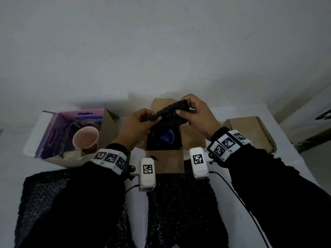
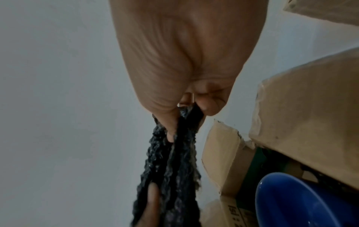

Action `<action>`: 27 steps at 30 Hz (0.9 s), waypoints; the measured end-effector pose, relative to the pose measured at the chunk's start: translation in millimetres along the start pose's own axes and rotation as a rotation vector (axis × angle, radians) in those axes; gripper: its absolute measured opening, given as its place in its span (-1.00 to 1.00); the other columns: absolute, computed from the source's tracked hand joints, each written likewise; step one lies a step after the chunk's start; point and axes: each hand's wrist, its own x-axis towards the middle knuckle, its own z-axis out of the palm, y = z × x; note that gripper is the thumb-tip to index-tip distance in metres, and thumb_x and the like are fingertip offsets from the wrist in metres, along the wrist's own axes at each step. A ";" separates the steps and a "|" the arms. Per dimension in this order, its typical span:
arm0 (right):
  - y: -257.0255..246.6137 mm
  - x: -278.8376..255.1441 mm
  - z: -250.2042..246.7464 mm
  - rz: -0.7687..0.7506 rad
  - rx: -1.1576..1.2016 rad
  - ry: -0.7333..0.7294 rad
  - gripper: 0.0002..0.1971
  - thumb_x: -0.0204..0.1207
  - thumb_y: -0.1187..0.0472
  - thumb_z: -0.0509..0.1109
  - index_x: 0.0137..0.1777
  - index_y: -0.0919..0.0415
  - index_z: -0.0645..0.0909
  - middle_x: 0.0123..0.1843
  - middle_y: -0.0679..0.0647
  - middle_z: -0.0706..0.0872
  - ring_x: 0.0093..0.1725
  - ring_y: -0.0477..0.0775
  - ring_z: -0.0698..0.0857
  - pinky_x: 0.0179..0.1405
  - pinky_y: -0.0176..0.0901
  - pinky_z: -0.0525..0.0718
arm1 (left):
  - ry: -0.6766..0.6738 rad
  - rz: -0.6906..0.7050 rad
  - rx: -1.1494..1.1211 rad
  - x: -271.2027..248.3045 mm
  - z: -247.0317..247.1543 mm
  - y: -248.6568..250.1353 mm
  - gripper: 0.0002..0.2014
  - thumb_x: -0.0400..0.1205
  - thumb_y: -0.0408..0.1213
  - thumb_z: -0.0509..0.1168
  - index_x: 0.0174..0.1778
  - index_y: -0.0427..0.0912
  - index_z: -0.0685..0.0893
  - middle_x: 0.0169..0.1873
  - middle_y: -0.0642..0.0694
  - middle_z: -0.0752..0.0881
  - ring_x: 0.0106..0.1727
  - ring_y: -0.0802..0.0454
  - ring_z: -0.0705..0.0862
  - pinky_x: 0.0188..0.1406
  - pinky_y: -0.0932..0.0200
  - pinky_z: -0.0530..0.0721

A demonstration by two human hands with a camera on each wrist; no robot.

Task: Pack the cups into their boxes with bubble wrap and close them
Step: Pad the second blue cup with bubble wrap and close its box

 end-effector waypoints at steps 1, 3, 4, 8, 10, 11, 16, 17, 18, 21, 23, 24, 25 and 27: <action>3.9 2.8 0.4 -0.026 -0.048 0.020 -0.81 0.50 0.29 0.52 0.03 0.14 0.59 -0.09 0.08 0.67 -0.13 -0.03 0.63 -0.20 -0.26 0.65 | 0.014 0.037 0.066 2.2 -1.5 0.7 -0.89 0.58 -0.38 0.44 -0.18 -0.18 0.63 -0.47 0.13 0.68 -0.57 0.26 0.51 -0.51 0.41 0.51; 8.7 6.6 2.6 -0.100 -0.148 0.074 -0.84 0.47 0.30 0.53 -0.04 0.13 0.62 -0.10 0.05 0.69 -0.13 -0.04 0.64 -0.12 -0.21 0.65 | 0.047 0.089 0.163 6.5 -4.5 2.9 -0.89 0.56 -0.47 0.45 -0.14 -0.26 0.64 -0.41 0.04 0.68 -0.57 0.29 0.57 -0.50 0.43 0.55; 9.8 8.1 4.2 -0.155 -0.196 0.105 -0.85 0.46 0.34 0.52 -0.08 0.13 0.63 -0.11 0.05 0.70 -0.15 -0.06 0.65 -0.13 -0.24 0.62 | 0.080 0.119 0.225 10.4 -6.7 2.5 -0.88 0.55 -0.55 0.42 -0.12 -0.27 0.65 -0.37 -0.01 0.69 -0.54 0.30 0.61 -0.48 0.45 0.56; 16.0 13.6 11.1 -0.348 -0.470 0.151 -0.80 0.38 0.48 0.41 -0.13 0.18 0.72 -0.07 0.07 0.67 -0.15 -0.02 0.65 -0.13 -0.29 0.60 | 0.135 0.208 0.553 28.9 -15.8 -8.1 -0.72 0.57 -0.51 0.27 -0.06 -0.02 0.75 -0.15 -0.06 0.80 -0.43 0.06 0.67 -0.46 0.32 0.61; 21.6 14.8 16.2 -0.431 -0.667 0.053 -0.80 0.35 0.45 0.39 -0.13 0.20 0.75 -0.05 0.11 0.66 -0.09 0.10 0.67 -0.12 -0.15 0.64 | 0.065 0.238 0.661 34.0 -15.9 -11.6 -0.70 0.55 -0.39 0.21 0.07 -0.03 0.77 0.03 -0.08 0.77 -0.25 0.04 0.70 -0.23 0.19 0.68; 23.8 15.2 19.5 -0.461 -0.776 -0.017 -0.83 0.36 0.41 0.40 -0.13 0.22 0.75 -0.06 0.15 0.65 -0.10 0.20 0.68 -0.19 -0.09 0.64 | 0.014 0.259 0.709 34.7 -14.2 -13.1 -0.67 0.53 -0.36 0.20 0.13 -0.07 0.76 0.09 -0.10 0.75 -0.10 0.00 0.71 -0.04 0.14 0.68; 42.5 15.9 33.5 -0.368 -1.173 -0.304 -0.84 0.55 0.26 0.30 0.00 0.28 0.69 0.06 0.20 0.61 -0.05 0.27 0.61 -0.30 -0.02 0.50 | -0.181 0.322 1.090 33.9 -0.5 -31.0 -0.62 0.59 -0.34 0.19 0.34 -0.14 0.60 0.27 -0.13 0.63 0.04 -0.17 0.68 0.03 -0.07 0.69; 43.9 15.7 35.2 -0.331 -1.196 -0.323 -0.78 0.57 0.21 0.21 0.01 0.25 0.67 0.07 0.16 0.61 -0.03 0.24 0.60 -0.22 0.03 0.58 | -0.196 0.318 1.177 32.8 1.9 -34.1 -0.62 0.60 -0.31 0.17 0.35 -0.12 0.58 0.29 -0.10 0.60 0.01 -0.16 0.68 -0.07 -0.09 0.71; 44.4 15.5 37.1 -0.309 -1.219 -0.340 -0.75 0.56 0.19 0.15 0.00 0.22 0.67 0.07 0.13 0.63 -0.04 0.21 0.60 -0.12 0.08 0.62 | -0.199 0.335 1.266 31.6 4.1 -36.2 -0.61 0.60 -0.26 0.15 0.36 -0.08 0.56 0.29 -0.07 0.60 0.03 -0.14 0.67 -0.10 -0.09 0.71; 40.7 12.7 44.0 -0.314 -1.360 -0.409 -0.79 0.55 0.19 0.20 -0.12 0.18 0.68 -0.06 0.11 0.72 -0.11 0.16 0.64 0.17 0.01 0.44 | -0.237 0.390 1.472 28.7 11.5 -43.3 -0.61 0.61 -0.18 0.14 0.38 -0.02 0.55 0.30 0.01 0.63 0.41 -0.12 0.45 0.32 -0.19 0.40; 33.5 7.6 46.0 -0.296 -1.395 -0.399 -0.80 0.54 0.11 0.19 -0.16 0.14 0.62 -0.14 0.09 0.76 -0.16 0.15 0.67 0.42 0.08 0.26 | -0.238 0.360 1.559 27.7 15.4 -48.5 -0.60 0.63 -0.15 0.13 0.40 -0.02 0.54 0.36 -0.06 0.54 0.52 -0.18 0.24 0.44 -0.27 0.12; 33.4 6.5 46.0 -0.281 -1.405 -0.387 -0.80 0.54 0.09 0.17 -0.14 0.14 0.60 -0.15 0.08 0.76 -0.14 0.15 0.68 0.53 0.13 0.17 | -0.205 0.357 1.593 27.7 16.3 -50.9 -0.61 0.63 -0.13 0.12 0.39 -0.02 0.55 0.38 -0.12 0.47 0.49 -0.20 0.21 0.43 -0.28 0.11; 31.3 5.1 45.5 -0.242 -1.410 -0.384 -0.78 0.55 0.08 0.16 -0.08 0.15 0.60 -0.14 0.06 0.76 -0.10 0.15 0.69 0.59 0.16 0.12 | -0.166 0.364 1.615 27.6 16.0 -52.6 -0.62 0.63 -0.12 0.11 0.36 -0.02 0.56 0.37 -0.15 0.44 0.44 -0.20 0.22 0.40 -0.27 0.13; 27.4 2.7 48.3 -0.167 -1.391 -0.423 -0.69 0.59 0.08 0.13 0.23 0.16 0.54 -0.22 -0.03 0.70 -0.01 0.15 0.71 0.63 0.14 0.10 | -0.112 0.383 1.582 28.6 13.0 -55.0 -0.66 0.63 -0.14 0.12 0.30 -0.06 0.56 0.30 -0.14 0.50 0.38 -0.19 0.31 0.38 -0.25 0.14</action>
